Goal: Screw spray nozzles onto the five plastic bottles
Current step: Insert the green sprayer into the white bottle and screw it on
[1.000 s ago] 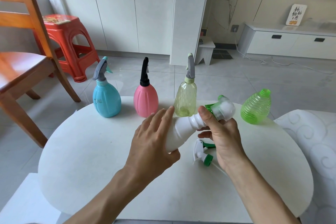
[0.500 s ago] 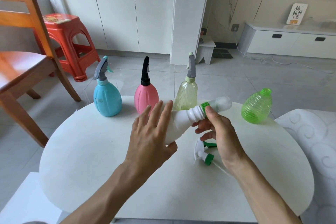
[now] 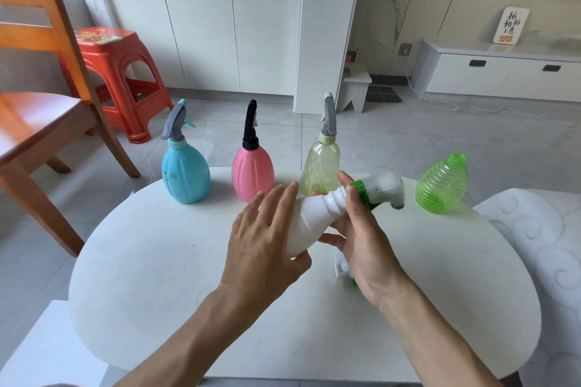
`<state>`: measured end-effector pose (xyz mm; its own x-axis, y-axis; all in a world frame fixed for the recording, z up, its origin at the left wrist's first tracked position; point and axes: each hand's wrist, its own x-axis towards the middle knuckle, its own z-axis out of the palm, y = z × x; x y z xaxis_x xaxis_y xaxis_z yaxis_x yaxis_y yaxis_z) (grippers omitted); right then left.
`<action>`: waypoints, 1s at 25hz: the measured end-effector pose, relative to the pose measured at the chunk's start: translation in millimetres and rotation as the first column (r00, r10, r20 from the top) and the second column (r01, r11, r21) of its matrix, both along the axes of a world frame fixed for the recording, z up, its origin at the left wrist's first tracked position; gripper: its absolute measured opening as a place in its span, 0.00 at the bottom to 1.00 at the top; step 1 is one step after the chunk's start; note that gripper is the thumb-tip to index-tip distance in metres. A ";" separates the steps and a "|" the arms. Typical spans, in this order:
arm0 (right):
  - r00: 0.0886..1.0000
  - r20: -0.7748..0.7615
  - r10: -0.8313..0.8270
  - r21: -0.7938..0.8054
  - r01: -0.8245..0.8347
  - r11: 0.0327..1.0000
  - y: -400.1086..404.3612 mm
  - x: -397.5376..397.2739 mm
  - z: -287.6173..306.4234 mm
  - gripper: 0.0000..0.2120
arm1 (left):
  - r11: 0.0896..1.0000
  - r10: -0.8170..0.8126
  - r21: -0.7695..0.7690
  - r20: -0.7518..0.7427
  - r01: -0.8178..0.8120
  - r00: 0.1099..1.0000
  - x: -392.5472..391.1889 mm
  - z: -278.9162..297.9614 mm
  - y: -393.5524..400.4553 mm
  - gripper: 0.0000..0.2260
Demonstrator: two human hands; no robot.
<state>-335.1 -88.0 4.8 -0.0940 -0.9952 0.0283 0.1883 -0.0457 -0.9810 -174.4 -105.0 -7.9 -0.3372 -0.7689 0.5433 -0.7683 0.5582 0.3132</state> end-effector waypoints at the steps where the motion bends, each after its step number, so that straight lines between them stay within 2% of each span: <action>1: 1.000 0.016 0.017 -0.016 -0.017 1.000 0.1 1.4 -0.3 0.24 | 1.000 0.005 0.004 -0.018 -0.005 1.000 0.4 0.2 -0.7 0.41; 6: 0.994 0.108 0.024 -0.036 -0.020 0.999 1.0 6.9 2.7 0.19 | 1.000 0.004 0.008 -0.070 -0.004 0.998 0.8 2.4 -1.9 0.42; 8: 0.990 0.143 -0.022 -0.036 0.027 0.999 1.8 7.8 3.9 0.17 | 1.000 -0.014 -0.003 -0.098 0.014 0.995 0.9 3.1 -2.5 0.42; 12: 0.960 0.249 -0.127 -0.012 0.134 0.991 2.9 7.5 3.3 0.23 | 0.999 -0.037 -0.011 -0.106 0.036 0.994 1.0 2.9 -2.0 0.42; 14: 0.944 0.299 -0.139 0.017 0.140 0.990 2.6 8.1 1.9 0.17 | 0.999 -0.042 -0.002 -0.111 0.042 0.993 -0.7 2.5 -0.9 0.42; 16: 0.936 0.317 -0.154 0.030 0.153 0.988 3.2 10.1 1.7 0.12 | 0.999 -0.040 0.032 -0.111 0.044 0.993 -2.7 2.0 0.3 0.42; 20: 0.949 0.293 -0.116 -0.033 0.131 0.991 3.8 12.8 3.2 0.15 | 0.987 -0.006 0.159 -0.165 0.032 0.986 -3.3 3.5 -0.8 0.43; 25: 0.934 0.344 -0.094 -0.043 0.115 0.992 3.3 11.1 -0.4 0.16 | 0.976 -0.020 0.205 -0.238 0.070 0.971 -4.5 7.0 -0.7 0.43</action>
